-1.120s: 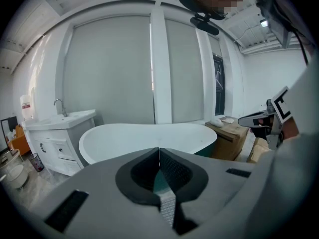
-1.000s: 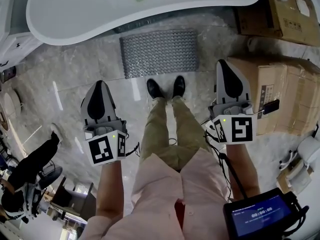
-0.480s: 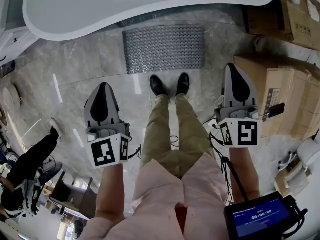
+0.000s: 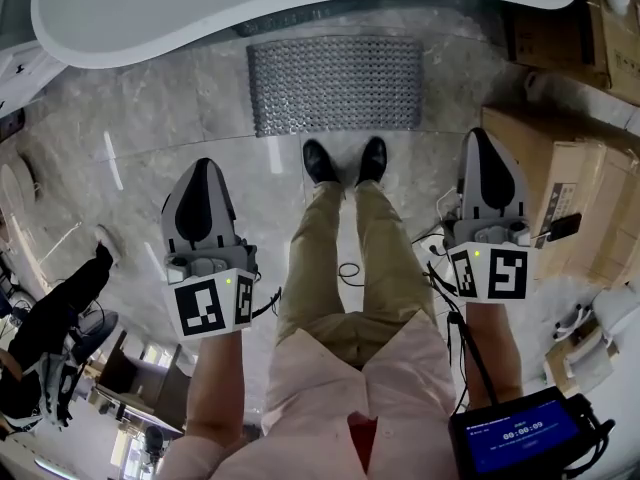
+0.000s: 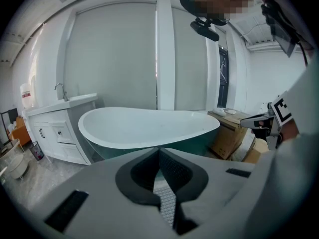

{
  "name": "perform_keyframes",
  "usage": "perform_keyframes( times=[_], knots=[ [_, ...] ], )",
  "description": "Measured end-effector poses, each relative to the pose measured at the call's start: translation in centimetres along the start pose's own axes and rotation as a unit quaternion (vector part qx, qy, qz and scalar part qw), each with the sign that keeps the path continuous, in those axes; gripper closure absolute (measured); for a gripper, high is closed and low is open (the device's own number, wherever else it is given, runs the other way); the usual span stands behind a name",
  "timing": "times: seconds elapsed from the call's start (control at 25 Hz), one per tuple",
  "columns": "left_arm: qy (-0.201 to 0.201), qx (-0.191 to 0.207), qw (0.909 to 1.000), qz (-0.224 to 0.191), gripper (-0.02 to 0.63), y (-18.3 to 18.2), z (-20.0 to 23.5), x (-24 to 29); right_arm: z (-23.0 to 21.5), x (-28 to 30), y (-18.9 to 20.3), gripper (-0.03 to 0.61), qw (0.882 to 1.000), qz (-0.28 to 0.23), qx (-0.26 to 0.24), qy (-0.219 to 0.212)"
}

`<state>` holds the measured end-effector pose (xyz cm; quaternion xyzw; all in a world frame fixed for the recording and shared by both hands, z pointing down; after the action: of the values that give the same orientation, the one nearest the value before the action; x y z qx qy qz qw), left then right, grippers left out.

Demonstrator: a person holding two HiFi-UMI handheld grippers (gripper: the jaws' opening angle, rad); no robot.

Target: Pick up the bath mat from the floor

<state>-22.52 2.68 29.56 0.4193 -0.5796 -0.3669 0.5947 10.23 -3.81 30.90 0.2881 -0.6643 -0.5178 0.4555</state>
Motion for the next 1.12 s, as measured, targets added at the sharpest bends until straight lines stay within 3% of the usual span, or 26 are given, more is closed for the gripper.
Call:
perform_keyframes(
  times=[0.2, 0.4, 0.8, 1.12],
  knots=[
    [-0.01, -0.003, 0.9999, 0.011, 0.589, 4.0, 0.5, 0.7, -0.2, 0.4, 3.9, 0.56, 1.0, 0.009, -0.001, 0.002],
    [0.001, -0.001, 0.9997, 0.025, 0.589, 5.5, 0.5, 1.3, -0.4, 0.6, 5.7, 0.56, 1.0, 0.02, 0.001, 0.002],
    [0.001, -0.004, 0.9978, 0.066, 0.589, 15.5, 0.9, 3.7, -2.1, 2.3, 15.3, 0.56, 0.999, 0.048, 0.014, 0.002],
    [0.003, 0.007, 0.9977, 0.067, 0.589, 19.8, 1.4, 7.1, -4.2, 4.2, 20.3, 0.56, 0.999, 0.05, 0.021, 0.005]
  ],
)
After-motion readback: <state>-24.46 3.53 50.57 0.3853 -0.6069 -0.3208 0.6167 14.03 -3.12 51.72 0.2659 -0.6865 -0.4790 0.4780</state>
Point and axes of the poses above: the fingertips, and each gripper's own axes: x forward along the fingers, z to its left, y out of its underside, the point moved 5 cm from there along -x, backward along the fingers, and after that the axes turned 10 degrees about -z, right-handed, at the moved point
